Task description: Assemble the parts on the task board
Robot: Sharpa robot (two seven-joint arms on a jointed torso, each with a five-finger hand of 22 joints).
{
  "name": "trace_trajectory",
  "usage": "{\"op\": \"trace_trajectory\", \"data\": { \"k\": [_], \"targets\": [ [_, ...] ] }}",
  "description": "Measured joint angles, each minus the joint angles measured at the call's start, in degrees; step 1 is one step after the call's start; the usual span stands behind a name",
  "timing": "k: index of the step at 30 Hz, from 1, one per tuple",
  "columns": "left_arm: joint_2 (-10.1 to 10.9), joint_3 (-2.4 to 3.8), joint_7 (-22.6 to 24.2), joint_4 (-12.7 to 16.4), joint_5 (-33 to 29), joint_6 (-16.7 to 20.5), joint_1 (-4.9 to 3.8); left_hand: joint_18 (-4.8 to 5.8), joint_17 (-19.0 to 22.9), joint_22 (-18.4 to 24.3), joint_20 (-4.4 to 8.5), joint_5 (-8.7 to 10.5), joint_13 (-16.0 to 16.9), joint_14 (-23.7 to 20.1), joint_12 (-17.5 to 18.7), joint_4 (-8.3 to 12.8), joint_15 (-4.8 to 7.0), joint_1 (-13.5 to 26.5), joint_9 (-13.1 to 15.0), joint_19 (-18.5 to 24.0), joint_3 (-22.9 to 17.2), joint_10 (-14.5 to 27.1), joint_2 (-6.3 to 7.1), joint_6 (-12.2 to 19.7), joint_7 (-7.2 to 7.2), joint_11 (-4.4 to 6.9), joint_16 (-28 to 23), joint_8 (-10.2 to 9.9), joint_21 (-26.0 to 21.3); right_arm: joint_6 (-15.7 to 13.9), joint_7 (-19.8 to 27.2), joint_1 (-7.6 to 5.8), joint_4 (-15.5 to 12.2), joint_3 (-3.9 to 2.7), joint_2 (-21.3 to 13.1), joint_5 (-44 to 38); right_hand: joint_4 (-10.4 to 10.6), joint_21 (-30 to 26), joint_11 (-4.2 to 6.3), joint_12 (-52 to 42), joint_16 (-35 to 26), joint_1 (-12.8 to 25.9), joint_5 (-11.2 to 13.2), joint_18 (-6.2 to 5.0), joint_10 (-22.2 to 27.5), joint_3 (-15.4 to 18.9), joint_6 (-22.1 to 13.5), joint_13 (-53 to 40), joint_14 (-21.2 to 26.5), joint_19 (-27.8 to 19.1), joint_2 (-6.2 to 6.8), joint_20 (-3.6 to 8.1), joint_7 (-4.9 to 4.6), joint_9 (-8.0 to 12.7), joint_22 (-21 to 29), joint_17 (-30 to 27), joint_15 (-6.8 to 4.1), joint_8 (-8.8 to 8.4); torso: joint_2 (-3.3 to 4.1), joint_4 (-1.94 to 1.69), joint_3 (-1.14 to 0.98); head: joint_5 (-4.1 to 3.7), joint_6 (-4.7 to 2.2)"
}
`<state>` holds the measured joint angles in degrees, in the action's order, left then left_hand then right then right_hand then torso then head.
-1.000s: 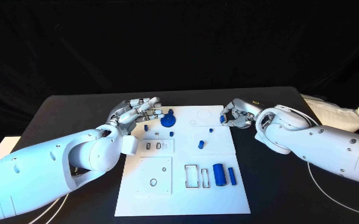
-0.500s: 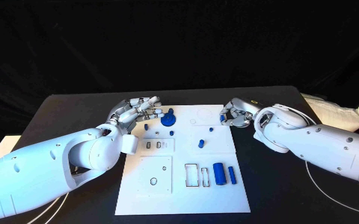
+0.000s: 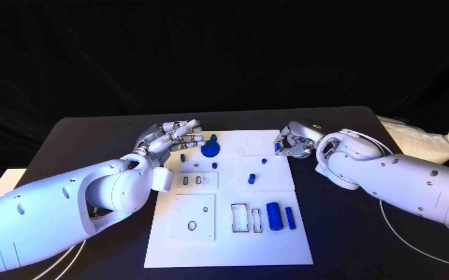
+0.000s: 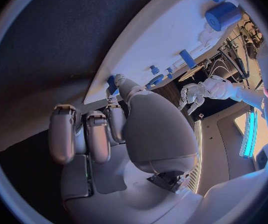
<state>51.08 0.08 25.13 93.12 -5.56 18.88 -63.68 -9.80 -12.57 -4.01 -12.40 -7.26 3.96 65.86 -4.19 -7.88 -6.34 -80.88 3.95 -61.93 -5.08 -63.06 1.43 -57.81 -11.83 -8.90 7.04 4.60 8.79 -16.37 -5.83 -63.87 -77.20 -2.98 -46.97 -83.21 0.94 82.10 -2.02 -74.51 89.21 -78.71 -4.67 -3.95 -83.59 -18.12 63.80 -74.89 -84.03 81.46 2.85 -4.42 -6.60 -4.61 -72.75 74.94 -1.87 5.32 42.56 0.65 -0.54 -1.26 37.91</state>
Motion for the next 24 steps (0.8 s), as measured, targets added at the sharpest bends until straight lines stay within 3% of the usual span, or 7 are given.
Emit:
{"op": "trace_trajectory", "data": {
  "k": [6,10,12,14,20,24],
  "targets": [
    [0.1,0.00,0.0,0.0,0.0,0.0,0.00,-0.01,0.0,0.0,0.00,0.00,0.0,0.0,0.0,0.2,0.00,0.0,0.0,0.0,-0.2,0.0,0.00,0.2,-0.21,0.00,0.0,0.0,0.0,-1.3,-0.6,0.12,-1.4,0.04,-0.3,0.8,-0.4,0.0,0.23,0.0,0.0,0.0,-0.2,0.00,0.2,-0.7,0.2,-0.1,0.0,0.2,-0.46,0.21,0.19,-0.2,-0.1,0.0,0.00,0.19,-0.03,0.03,-0.02,0.06,0.04],
    [0.3,0.00,0.0,-0.1,0.0,0.0,0.00,0.00,0.0,0.0,0.00,0.00,0.0,0.0,0.0,0.2,0.00,-0.2,0.0,0.0,-0.2,0.0,-0.23,0.2,-0.21,0.00,0.0,0.0,0.0,-1.8,-1.4,-0.14,-5.0,-0.16,-0.6,2.9,-0.4,0.0,0.23,0.3,0.0,0.1,-0.6,0.00,0.2,-0.8,0.2,-0.3,0.0,0.2,-0.60,0.21,0.19,-0.2,-0.1,0.0,0.00,0.19,-0.09,0.06,0.01,0.12,-0.01],
    [0.5,0.00,0.0,-0.4,0.0,0.0,0.00,0.00,0.0,0.0,0.00,0.00,0.0,0.0,0.0,0.2,0.00,-0.2,0.0,0.0,-0.2,0.0,-0.22,0.2,-0.21,0.00,0.0,0.0,0.0,-2.1,-2.2,-0.46,-7.1,-0.25,-0.6,3.8,-0.5,0.0,0.23,0.6,0.0,0.3,-2.0,0.00,0.2,-0.9,0.2,-0.3,0.0,0.2,-0.76,0.22,0.19,-0.2,-0.1,0.0,0.00,0.06,-0.10,0.05,0.05,0.02,-0.09],
    [0.6,0.00,0.0,-0.7,0.0,0.0,0.00,0.00,0.0,0.0,0.00,0.00,0.0,0.0,0.0,0.2,0.00,-0.2,0.0,0.0,-0.2,0.0,-0.23,0.2,-0.21,0.00,0.0,0.0,0.0,-2.3,-3.2,-0.71,-8.8,-0.30,-0.4,4.3,-0.6,0.0,0.32,0.8,0.0,0.4,-3.9,0.00,0.3,-1.1,0.2,-0.3,0.0,0.0,-0.84,0.42,0.19,-0.2,0.0,0.0,0.00,-0.27,-0.14,0.05,0.13,-0.01,-0.14],
    [0.6,0.00,0.1,-1.4,0.0,0.0,0.00,0.00,0.0,0.0,0.00,0.00,0.0,0.0,0.0,0.2,0.00,-0.2,0.0,0.0,-0.2,0.0,-0.23,0.2,-0.21,0.00,0.0,0.0,0.0,-3.1,-7.1,-0.95,-12.0,-0.32,2.0,4.8,-0.5,0.0,0.39,0.8,0.0,0.5,-4.6,0.00,0.4,-1.3,0.1,-0.3,0.0,0.0,-0.99,0.42,0.18,-0.2,0.1,0.0,0.00,-0.55,-0.41,-0.18,0.54,0.27,0.20],
    [0.7,0.00,0.2,-2.3,0.0,0.0,0.00,0.00,0.0,0.0,0.00,0.00,0.0,0.0,0.0,0.5,0.00,-0.2,0.0,0.0,-0.2,0.0,-0.22,0.2,-0.21,0.00,0.0,0.0,0.0,-3.2,-9.2,-0.82,-12.6,-0.23,4.8,4.6,-0.5,0.0,0.39,1.2,0.0,0.8,-4.9,0.00,0.4,-1.3,0.0,-0.3,0.0,0.0,-1.25,0.42,0.24,-0.2,0.2,0.0,0.01,-0.74,-0.62,-0.39,0.81,1.38,0.49]
  ]
}}
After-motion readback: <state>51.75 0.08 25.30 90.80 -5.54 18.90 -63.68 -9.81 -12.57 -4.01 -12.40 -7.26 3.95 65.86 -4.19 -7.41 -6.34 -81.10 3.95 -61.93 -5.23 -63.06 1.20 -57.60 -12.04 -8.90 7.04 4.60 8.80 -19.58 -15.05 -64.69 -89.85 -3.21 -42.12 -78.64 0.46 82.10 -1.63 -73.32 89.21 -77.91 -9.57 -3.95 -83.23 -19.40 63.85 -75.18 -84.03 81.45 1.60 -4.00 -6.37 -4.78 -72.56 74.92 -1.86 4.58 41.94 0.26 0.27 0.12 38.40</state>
